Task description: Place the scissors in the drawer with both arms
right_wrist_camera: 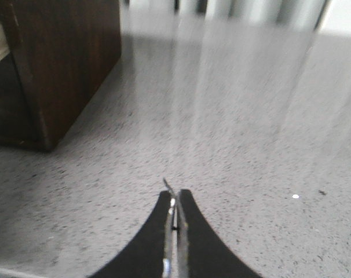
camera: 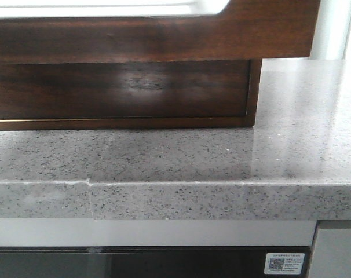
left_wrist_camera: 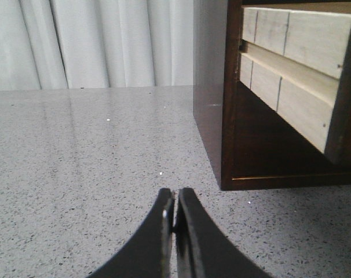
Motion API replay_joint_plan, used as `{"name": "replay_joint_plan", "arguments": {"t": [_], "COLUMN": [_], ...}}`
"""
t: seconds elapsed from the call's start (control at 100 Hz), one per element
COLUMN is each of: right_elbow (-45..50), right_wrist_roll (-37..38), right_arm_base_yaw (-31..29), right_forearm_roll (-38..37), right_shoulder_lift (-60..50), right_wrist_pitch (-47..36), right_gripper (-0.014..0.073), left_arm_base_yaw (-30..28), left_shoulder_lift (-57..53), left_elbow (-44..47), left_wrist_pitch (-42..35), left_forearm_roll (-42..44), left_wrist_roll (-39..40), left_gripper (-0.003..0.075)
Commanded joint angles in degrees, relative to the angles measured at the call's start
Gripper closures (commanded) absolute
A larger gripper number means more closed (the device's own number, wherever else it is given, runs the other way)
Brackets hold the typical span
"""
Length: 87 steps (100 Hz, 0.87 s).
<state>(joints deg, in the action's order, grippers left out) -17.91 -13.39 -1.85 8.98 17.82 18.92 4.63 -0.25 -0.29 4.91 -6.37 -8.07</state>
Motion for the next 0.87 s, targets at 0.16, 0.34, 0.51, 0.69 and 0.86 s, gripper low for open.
{"name": "replay_joint_plan", "arguments": {"t": [0.16,0.34,0.51,0.69,0.86], "right_elbow": [16.5,19.4,19.4,19.4,19.4], "right_wrist_roll": [-0.6,-0.6,-0.6,-0.6,-0.6], "right_arm_base_yaw": [-2.6,-2.9,-2.9,-2.9,-2.9], "right_forearm_roll": [-0.4,-0.4,-0.4,-0.4,-0.4], "right_shoulder_lift": [-16.5,-19.6,-19.6,-19.6,-19.6], "right_wrist_pitch": [-18.9,-18.9,-18.9,-18.9,-18.9], "right_gripper": [0.0662,0.0662,0.0662,0.0662,0.0662], "left_arm_base_yaw": [-0.1,-0.1,-0.1,-0.1,-0.1], "left_shoulder_lift": [-1.8,-1.8,-1.8,-1.8,-1.8], "left_elbow": [2.0,2.0,2.0,2.0,2.0], "left_wrist_pitch": [-4.6,-4.6,-4.6,-4.6,-4.6], "left_forearm_roll": [-0.6,-0.6,-0.6,-0.6,-0.6], "left_wrist_roll": [0.7,0.7,0.7,0.7,0.7], "left_gripper": [0.0741,0.0741,0.0741,0.0741,0.0741]}}
